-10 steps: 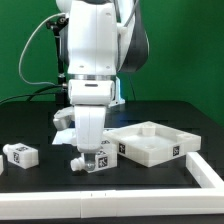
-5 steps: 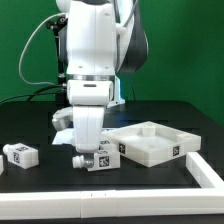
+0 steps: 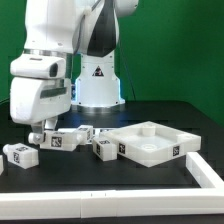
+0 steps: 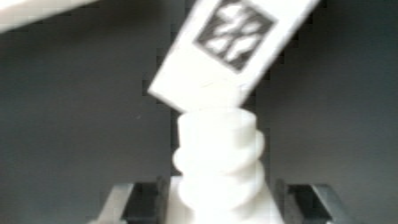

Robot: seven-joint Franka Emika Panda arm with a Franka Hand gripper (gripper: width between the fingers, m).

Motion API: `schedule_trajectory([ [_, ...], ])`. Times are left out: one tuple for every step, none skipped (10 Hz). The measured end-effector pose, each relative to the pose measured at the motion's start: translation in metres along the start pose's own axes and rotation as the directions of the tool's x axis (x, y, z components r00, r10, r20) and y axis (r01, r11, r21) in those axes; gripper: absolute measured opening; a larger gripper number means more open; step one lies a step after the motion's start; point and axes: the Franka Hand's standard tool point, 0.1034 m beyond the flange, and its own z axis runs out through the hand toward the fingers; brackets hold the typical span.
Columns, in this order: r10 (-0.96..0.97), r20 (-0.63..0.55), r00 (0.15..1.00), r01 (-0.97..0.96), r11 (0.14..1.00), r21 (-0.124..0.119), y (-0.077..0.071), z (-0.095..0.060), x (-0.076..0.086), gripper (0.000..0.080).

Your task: Assemble one leg

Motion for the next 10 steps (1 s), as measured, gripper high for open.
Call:
schedule_trajectory([
  [-0.039, -0.008, 0.999, 0.039, 0.999, -0.011, 0.006, -0.004, -0.007, 0.0284],
  [-0.034, -0.011, 0.999, 0.034, 0.999, -0.010, 0.005, -0.003, -0.008, 0.0284],
  [-0.034, -0.011, 0.999, 0.034, 0.999, -0.009, 0.005, -0.003, -0.007, 0.0285],
  [-0.032, -0.011, 0.999, 0.032, 0.999, -0.008, 0.004, -0.003, -0.008, 0.0285],
  [0.030, -0.009, 1.000, -0.030, 1.000, -0.009, -0.005, -0.007, -0.017, 0.0285],
  [0.144, -0.003, 0.990, -0.144, 0.989, 0.009, -0.027, -0.011, -0.026, 0.0285],
  [0.241, 0.010, 0.971, -0.241, 0.970, 0.044, -0.045, -0.010, -0.025, 0.0285],
  [0.284, 0.025, 0.958, -0.285, 0.956, 0.072, -0.050, -0.008, -0.019, 0.0285],
  [0.262, 0.021, 0.965, -0.263, 0.962, 0.068, -0.048, -0.008, -0.020, 0.0285],
  [0.263, 0.022, 0.965, -0.263, 0.962, 0.069, -0.048, -0.008, -0.020, 0.0285],
])
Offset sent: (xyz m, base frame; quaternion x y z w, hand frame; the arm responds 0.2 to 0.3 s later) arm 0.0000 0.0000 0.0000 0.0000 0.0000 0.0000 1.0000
